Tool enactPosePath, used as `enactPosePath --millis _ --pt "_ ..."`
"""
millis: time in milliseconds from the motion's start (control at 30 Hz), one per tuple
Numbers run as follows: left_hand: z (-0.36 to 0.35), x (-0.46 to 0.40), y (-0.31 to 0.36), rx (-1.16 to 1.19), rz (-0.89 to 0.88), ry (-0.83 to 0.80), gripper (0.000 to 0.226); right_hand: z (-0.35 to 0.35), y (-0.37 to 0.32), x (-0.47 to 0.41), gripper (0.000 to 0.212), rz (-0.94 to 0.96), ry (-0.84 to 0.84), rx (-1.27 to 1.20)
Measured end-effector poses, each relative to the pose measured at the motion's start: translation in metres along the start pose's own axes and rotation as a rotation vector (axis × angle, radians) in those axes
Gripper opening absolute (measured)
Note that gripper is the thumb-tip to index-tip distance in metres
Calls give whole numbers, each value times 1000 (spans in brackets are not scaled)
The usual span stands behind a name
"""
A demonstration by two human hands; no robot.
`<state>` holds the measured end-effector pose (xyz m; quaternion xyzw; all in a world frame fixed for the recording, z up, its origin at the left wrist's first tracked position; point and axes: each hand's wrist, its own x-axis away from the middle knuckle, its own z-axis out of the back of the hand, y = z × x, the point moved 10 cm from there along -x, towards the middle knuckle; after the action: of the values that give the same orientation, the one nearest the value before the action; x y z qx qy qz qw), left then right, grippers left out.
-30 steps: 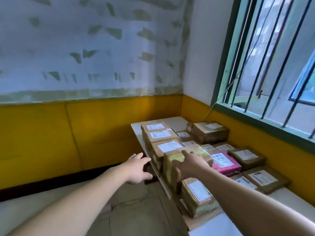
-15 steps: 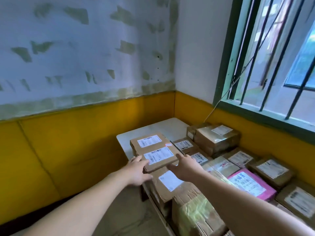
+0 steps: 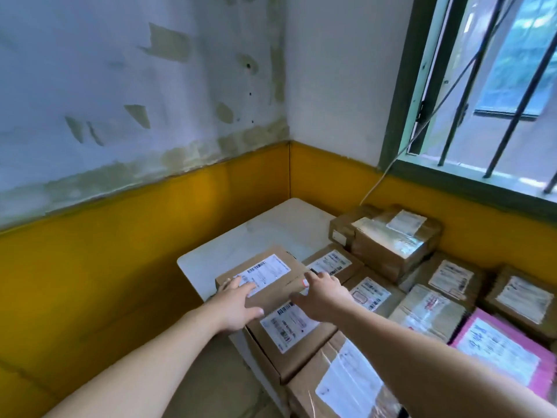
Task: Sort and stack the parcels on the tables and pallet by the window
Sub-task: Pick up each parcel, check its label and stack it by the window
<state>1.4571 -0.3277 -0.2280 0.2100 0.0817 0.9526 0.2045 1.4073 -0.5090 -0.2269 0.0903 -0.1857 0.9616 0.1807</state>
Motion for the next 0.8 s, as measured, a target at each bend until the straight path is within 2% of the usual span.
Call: enactPosePath --millis 133,267,433,500,600,800 --pt "6 -46 -27 -50 -69 -2 74 -10 -13 -31 63 -124 1 -68" --pt "12 -83 -48 -85 -135 -24 80 -11 -21 -55 66 -214 27 -3" --pt "0 -112 -58 -4 -194 -157 85 -20 -7 -74 58 -351 -28 -48" --pt "-8 -121 -60 40 -203 -223 87 -25 -2 -83 52 -362 -68 -57" --pt "-16 -134 -64 108 -160 -286 97 -27 1 -97 55 -352 -107 -46" --pt "1 -148 -54 217 -170 -245 98 -19 -9 -112 50 -340 -76 -134"
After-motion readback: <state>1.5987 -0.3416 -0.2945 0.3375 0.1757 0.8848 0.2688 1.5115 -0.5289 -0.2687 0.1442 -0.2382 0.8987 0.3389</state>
